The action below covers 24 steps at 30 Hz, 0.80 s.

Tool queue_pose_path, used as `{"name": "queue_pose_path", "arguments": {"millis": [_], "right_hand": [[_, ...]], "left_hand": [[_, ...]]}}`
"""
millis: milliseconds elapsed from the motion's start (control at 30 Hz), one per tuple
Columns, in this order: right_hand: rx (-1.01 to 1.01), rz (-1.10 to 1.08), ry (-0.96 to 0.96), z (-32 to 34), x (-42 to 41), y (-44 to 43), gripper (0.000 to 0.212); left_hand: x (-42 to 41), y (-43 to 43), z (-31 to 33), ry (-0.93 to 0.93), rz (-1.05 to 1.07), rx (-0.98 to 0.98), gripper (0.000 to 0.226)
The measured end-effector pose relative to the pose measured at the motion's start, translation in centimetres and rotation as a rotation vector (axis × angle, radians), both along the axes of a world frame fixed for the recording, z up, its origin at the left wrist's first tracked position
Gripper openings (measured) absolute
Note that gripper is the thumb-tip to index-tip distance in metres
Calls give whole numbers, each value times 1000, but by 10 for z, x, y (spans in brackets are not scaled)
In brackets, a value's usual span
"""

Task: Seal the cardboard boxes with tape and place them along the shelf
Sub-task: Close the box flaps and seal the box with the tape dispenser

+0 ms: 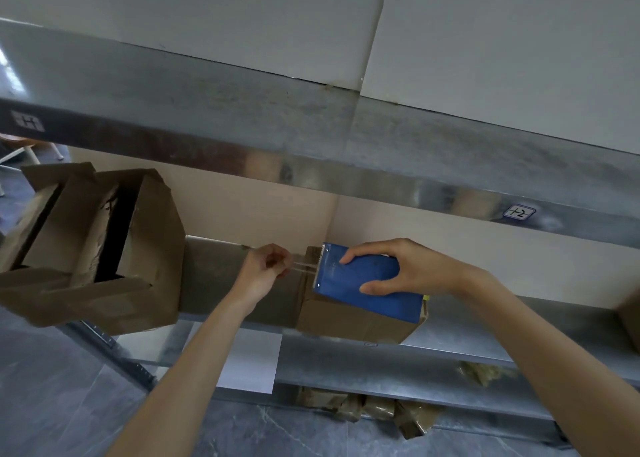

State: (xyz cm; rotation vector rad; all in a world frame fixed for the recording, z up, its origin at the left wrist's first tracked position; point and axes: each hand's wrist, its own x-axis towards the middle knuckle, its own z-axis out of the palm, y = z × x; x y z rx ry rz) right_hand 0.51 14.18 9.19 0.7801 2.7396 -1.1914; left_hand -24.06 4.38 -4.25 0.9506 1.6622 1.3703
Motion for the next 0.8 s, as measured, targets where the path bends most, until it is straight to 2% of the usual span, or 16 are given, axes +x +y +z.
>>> {"name": "queue_pose_path", "arguments": {"millis": [300,733,800], "right_hand": [[51,-7,-22,0,14,1,40],[125,-76,19,-9,13,8,39],[135,-89,20,-10,15,8,39]], "left_hand": [[4,0,0,25,4,25,13],[18,4,-16,-128,90,35,4],[23,4,-14,-99,100,67,20]]}}
